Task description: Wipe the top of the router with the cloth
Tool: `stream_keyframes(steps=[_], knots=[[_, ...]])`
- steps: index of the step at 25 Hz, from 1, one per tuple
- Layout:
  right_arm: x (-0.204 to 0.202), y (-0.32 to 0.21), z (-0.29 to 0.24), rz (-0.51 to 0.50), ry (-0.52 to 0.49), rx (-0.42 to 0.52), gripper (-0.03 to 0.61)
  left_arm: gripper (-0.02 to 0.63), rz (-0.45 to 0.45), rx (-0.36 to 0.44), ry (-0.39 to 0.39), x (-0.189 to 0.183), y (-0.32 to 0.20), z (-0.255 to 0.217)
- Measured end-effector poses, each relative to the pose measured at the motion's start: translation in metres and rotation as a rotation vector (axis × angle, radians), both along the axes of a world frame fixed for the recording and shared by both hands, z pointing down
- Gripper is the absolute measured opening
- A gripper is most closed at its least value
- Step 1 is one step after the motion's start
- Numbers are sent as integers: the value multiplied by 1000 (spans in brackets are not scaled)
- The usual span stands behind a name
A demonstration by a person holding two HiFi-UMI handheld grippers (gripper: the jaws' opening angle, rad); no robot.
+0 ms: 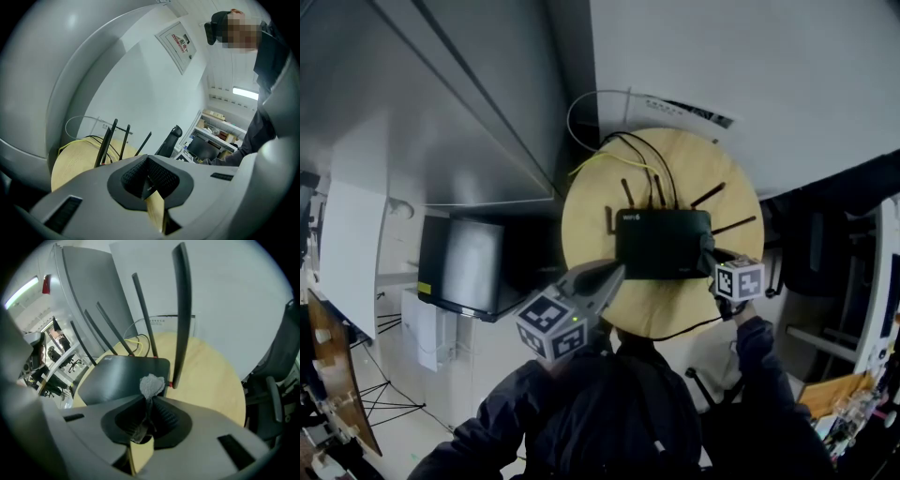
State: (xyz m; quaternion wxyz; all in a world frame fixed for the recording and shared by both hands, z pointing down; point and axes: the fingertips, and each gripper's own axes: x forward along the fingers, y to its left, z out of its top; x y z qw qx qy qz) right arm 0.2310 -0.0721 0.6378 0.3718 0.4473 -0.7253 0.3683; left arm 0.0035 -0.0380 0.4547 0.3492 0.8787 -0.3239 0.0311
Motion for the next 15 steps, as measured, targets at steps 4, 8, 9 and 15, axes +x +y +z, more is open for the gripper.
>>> stream_keyframes(steps=[4, 8, 9, 15], knots=[[-6, 3, -5, 13, -17, 17, 69, -6, 1, 0, -3, -1, 3, -1], [-58, 11, -15, -52, -100, 45, 69, -7, -1, -2, -4, -2, 3, 1], [-77, 15, -17, -78, -122, 50, 69, -6, -2, -2, -4, -2, 3, 1], [-182, 39, -22, -189, -234, 41, 69, -7, -6, -7, -2, -1, 6, 1]])
